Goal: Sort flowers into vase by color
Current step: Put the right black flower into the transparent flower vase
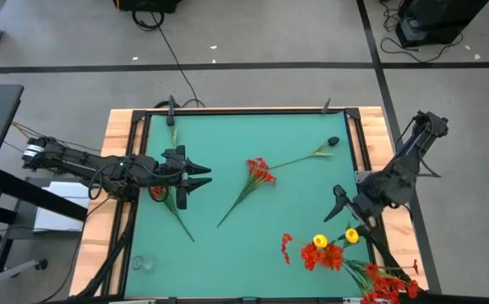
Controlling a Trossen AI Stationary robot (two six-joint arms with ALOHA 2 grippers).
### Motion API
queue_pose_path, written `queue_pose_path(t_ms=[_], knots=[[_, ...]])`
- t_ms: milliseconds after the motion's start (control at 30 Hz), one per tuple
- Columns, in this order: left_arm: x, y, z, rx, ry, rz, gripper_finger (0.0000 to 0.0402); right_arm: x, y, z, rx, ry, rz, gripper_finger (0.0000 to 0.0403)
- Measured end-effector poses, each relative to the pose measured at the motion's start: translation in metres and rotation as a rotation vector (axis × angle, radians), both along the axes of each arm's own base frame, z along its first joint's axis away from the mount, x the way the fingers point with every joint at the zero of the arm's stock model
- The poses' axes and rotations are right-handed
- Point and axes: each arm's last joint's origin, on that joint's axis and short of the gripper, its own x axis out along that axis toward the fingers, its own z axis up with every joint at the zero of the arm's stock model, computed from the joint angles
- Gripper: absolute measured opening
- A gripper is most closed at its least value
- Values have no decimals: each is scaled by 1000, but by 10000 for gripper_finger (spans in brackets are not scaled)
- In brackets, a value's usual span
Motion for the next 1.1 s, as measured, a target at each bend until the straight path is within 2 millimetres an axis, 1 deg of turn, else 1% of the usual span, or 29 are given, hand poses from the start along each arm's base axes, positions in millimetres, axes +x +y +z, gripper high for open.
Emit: queue_pose_path(t_ms=[67, 167, 200, 233, 267, 333, 367, 433, 567, 667, 767, 900, 1100], knots=[[0, 0, 0, 0, -1, 0, 149, 1, 0, 5, -34, -32, -16, 288], [0, 0, 0, 0, 0, 0, 149, 0, -1, -1, -236, -6, 26, 286], [0, 0, 0, 0, -1, 0, 149, 1, -1, 0, -293, -24, 23, 284], [0, 0, 0, 0, -1, 0, 149, 1, -2, 4, -299, -44, 13, 283], [0, 0, 0, 0, -2, 0, 149, 2, -2, 11, -256, -83, 0, 282], [0, 0, 0, -1, -4, 0, 149, 3, -2, 29, -107, -168, -23, 280], [0, 0, 0, -1, -5, 0, 149, 3, -2, 35, -44, -193, -31, 280], [0, 0, 1, -2, -6, 0, 149, 4, -4, 39, 0, -222, -47, 279], [0, 0, 1, -2, -9, 0, 149, 5, -8, 35, 31, -160, -103, 279], [0, 0, 1, -2, -10, 0, 149, 4, -9, 22, 34, -13, -97, 278], [0, 0, 1, -2, -9, 0, 149, 3, -7, 18, 171, 111, -58, 278], [0, 0, 1, -2, -9, 0, 149, 1, -6, 21, 319, 195, 8, 278], [0, 0, 1, -2, -9, 0, 149, -2, -8, 23, 471, 291, 17, 274]])
